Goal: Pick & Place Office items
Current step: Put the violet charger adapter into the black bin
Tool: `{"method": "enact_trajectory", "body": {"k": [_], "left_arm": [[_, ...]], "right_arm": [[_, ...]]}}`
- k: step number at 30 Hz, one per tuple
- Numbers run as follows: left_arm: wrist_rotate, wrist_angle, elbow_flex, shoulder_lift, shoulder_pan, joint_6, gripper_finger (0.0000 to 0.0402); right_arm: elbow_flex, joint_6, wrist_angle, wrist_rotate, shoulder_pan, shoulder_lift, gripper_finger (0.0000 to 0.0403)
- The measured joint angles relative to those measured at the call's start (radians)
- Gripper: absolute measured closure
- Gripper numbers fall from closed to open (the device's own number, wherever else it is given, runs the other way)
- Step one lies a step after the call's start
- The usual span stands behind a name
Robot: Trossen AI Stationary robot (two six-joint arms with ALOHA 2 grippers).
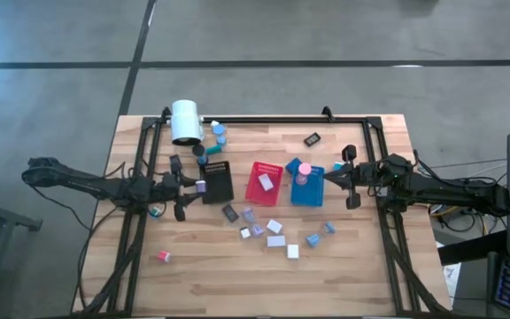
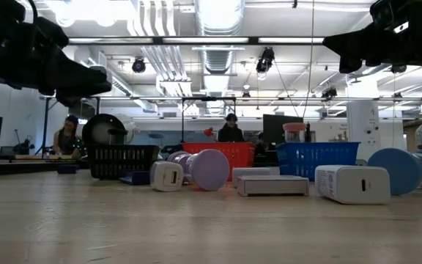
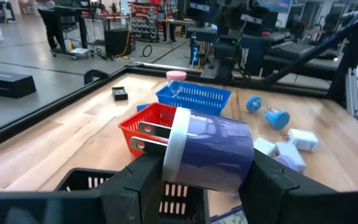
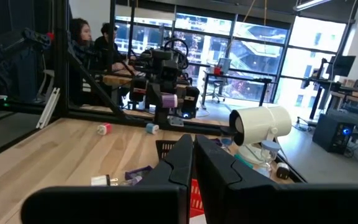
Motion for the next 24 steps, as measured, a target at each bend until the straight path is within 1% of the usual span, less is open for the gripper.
{"method": "enact_trajectory", "body": {"k": [3,5,7,10,12,16,21,24], "left_arm": [[-0.015,-0.005,0.028,0.001,0.0,-0.049,0.0235],[-0.017,-0.028,0.077,0.009,0.0,-0.054,0.0235],[-0.021,-0.116,0.139,0.03,0.0,-0.057,0.0235],[-0.071,-0.273,0.244,0.096,0.001,-0.088,0.0235],[-0.095,-0.369,0.311,0.157,0.003,-0.108,0.0235],[-0.099,-0.512,0.414,0.303,0.016,-0.149,0.0235],[-0.08,-0.563,0.496,0.489,0.047,-0.173,0.0235],[-0.041,-0.563,0.526,0.592,0.076,-0.173,0.0235]], "right_arm": [[0.0,0.0,0.0,0.001,0.0,0.0,0.039],[0.0,0.0,0.001,0.007,0.0,0.0,0.039],[0.0,0.0,0.001,0.008,0.0,0.0,0.039],[0.0,0.0,0.005,0.008,0.0,0.0,0.039],[0.0,0.0,0.012,0.008,0.0,0.0,0.039],[0.0,0.002,0.015,0.009,0.0,0.0,0.039],[0.0,0.011,0.017,0.009,0.0,0.0,0.039],[0.0,0.011,0.018,0.009,0.0,0.0,0.039]]}}
